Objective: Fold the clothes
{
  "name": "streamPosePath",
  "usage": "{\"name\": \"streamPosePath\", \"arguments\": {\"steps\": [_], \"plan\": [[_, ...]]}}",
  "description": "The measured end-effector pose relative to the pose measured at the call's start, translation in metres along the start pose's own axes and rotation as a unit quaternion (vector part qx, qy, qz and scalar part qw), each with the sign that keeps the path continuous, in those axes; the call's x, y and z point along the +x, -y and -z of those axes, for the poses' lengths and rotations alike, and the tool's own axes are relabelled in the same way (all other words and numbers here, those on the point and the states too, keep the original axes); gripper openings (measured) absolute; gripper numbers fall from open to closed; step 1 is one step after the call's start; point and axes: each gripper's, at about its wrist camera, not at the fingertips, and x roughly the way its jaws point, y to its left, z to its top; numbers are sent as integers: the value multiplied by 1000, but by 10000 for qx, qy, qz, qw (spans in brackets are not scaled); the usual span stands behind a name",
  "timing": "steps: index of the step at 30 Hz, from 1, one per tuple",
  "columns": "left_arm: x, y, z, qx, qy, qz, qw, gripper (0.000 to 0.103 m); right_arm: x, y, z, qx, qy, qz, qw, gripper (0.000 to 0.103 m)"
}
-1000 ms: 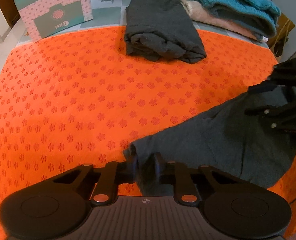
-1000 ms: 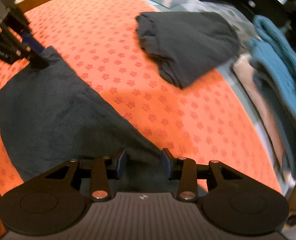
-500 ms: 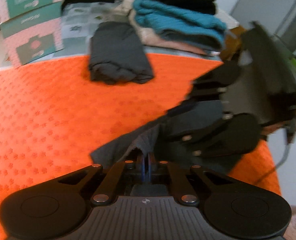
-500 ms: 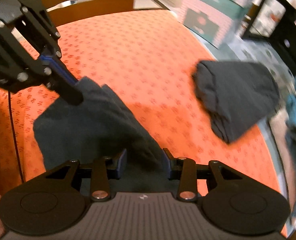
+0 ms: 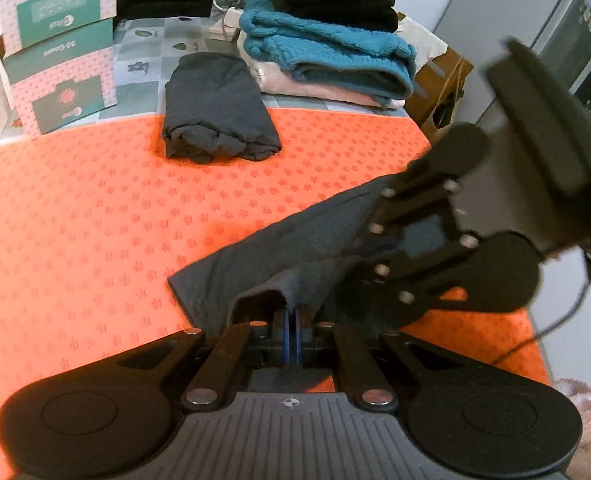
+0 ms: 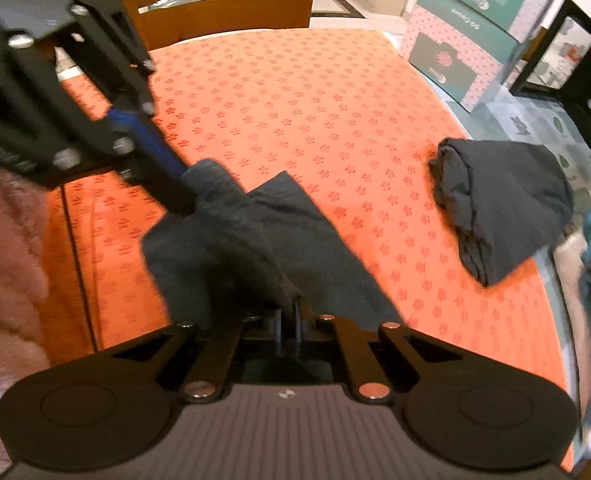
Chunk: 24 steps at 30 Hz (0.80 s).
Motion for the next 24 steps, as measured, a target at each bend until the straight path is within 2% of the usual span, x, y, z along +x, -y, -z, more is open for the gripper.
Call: {"name": "streamPosePath", "arguments": {"steps": [6,11,15,23,24], "plan": [[-18,4,21,-146,114,146,9997,5,-35,-46,17,477,63,114,9988,5],[-35,2,41,-387,195,240,9988,5,-49,-85,22,828,168,-64,9964,5],[-42,-1,61,-550,117,229,9982,6,-52,-112,19,982,188,-118,9949,5],[-44,-20,104,-1427,-195,141,9895,9,-33,-132,23,1406,133,-61,9900,5],[-45,-23,108,-1579,-197,109,9872,13,-30,-133,24,1445,126,-46,9894,5]]}}
